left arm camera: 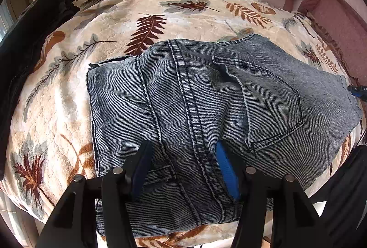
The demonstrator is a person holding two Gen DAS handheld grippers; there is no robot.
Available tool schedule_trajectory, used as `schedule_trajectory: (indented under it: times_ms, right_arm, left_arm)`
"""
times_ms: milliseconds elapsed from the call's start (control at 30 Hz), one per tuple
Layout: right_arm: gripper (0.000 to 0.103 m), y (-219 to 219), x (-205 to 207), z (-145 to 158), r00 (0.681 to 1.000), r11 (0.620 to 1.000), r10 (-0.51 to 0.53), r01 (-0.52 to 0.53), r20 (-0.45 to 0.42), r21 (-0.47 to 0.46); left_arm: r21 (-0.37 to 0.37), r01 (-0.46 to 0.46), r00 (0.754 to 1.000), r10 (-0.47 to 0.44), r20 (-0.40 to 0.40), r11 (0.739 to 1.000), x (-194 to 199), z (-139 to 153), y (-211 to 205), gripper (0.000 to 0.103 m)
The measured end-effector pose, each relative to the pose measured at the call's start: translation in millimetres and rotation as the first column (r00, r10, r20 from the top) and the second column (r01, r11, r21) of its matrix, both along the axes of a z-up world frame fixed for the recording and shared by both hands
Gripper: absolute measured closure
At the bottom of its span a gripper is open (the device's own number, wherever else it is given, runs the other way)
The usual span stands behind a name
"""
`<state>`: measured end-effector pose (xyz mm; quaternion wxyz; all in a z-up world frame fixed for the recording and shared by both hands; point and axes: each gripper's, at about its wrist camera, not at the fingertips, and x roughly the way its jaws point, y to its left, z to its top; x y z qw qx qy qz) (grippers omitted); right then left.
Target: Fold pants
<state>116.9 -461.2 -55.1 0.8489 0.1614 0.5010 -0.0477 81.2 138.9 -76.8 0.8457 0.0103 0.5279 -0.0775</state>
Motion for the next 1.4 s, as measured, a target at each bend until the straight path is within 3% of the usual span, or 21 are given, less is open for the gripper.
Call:
schedule_trajectory:
  times_ms: [100,200,267,300,333,367,433,600,633,667,733,767,800,933,1000,1100,1133,1167,1267,1333,1400]
  right_arm:
    - [0.053,3,-35,34,0.992,0.998,-0.053,0.055,0.114,-0.016]
    - [0.039,20,-63,50,0.988,0.995,0.037,-0.051,0.151,0.09]
    - [0.028,30,-70,33,0.992,0.981,0.081,-0.097,0.101,0.166]
    - [0.026,35,-69,13,0.995,0.976,0.094,-0.098,0.027,0.194]
    - [0.026,34,-68,-10,0.993,0.976,0.096,-0.081,-0.063,0.2]
    - [0.027,32,-69,-19,0.993,0.973,0.101,-0.086,-0.058,0.214]
    - [0.027,33,-70,-6,0.996,0.977,0.073,-0.061,-0.053,0.205]
    - [0.025,56,-72,40,0.985,0.975,0.138,-0.153,0.1,0.164]
    - [0.023,59,-71,34,0.986,0.976,0.14,-0.153,0.087,0.156]
    - [0.018,58,-68,19,0.99,0.98,0.137,-0.14,0.032,0.14]
    - [0.018,50,-61,-23,0.988,0.984,0.11,-0.092,-0.112,0.151]
    - [0.017,51,-65,-16,0.993,0.986,0.102,-0.093,-0.057,0.135]
    - [0.017,54,-65,-7,0.993,0.988,0.102,-0.095,-0.055,0.121]
    - [0.017,58,-67,31,0.993,0.981,0.103,-0.111,0.059,0.16]
    - [0.017,56,-68,40,0.99,0.973,0.095,-0.113,0.1,0.202]
    - [0.017,40,-65,13,0.997,0.962,0.067,-0.073,0.03,0.262]
    - [0.017,31,-62,-7,0.998,0.957,0.046,-0.032,-0.043,0.288]
    - [0.019,21,-64,-19,0.999,0.938,0.021,-0.002,-0.05,0.346]
    - [0.02,3,-83,1,0.996,0.894,-0.058,0.025,0.061,0.447]
    - [0.02,-7,-100,17,0.984,0.89,-0.105,0.027,0.147,0.455]
    - [0.019,-19,-115,14,0.978,0.879,-0.16,0.078,0.135,0.47]
  left_arm:
    - [-0.007,-0.004,1.0,0.004,-0.002,1.0,1,0,2,0.043]
    - [-0.002,-0.01,1.0,0.01,-0.004,1.0,1,1,1,0.042]
    - [-0.003,-0.015,1.0,0.015,-0.007,1.0,2,1,1,0.042]
    - [-0.003,-0.017,1.0,0.017,-0.008,1.0,2,1,1,0.042]
    - [-0.004,-0.017,1.0,0.017,-0.011,1.0,2,1,1,0.042]
    - [-0.002,-0.016,1.0,0.016,-0.013,1.0,3,1,1,0.042]
    - [0.014,-0.017,1.0,0.017,-0.022,1.0,3,2,3,0.039]
    - [0.02,-0.071,0.997,0.071,-0.018,0.997,0,10,11,0.04]
    - [0.022,-0.081,0.997,0.081,-0.003,0.996,-2,14,10,0.04]
    - [0.033,-0.089,0.996,0.088,0.019,0.995,-5,20,9,0.04]
    - [0.033,-0.089,0.994,0.087,0.059,0.995,-11,32,4,0.04]
    - [0.017,-0.078,0.994,0.076,0.076,0.997,-15,39,1,0.04]
    - [0.003,-0.068,0.993,0.067,0.095,0.998,-18,46,-2,0.04]
    - [-0.014,-0.03,0.981,0.033,0.191,0.999,-27,64,-21,0.039]
    - [-0.016,-0.017,0.983,0.019,0.182,1.0,-23,56,-30,0.038]
    - [0.08,-0.029,0.997,0.023,0.073,0.996,-8,13,-37,0.037]
    - [0.072,-0.038,0.999,0.035,0.037,0.997,-4,-2,-33,0.035]
    - [0.032,-0.055,0.996,0.052,0.068,0.998,-7,-2,-28,0.034]
    - [0.02,-0.056,0.997,0.055,0.062,0.998,-6,11,-25,0.034]
    - [0.028,-0.056,0.995,0.054,0.079,0.998,-6,18,-27,0.034]
    - [0.035,-0.057,0.994,0.053,0.096,0.998,-5,19,-28,0.034]
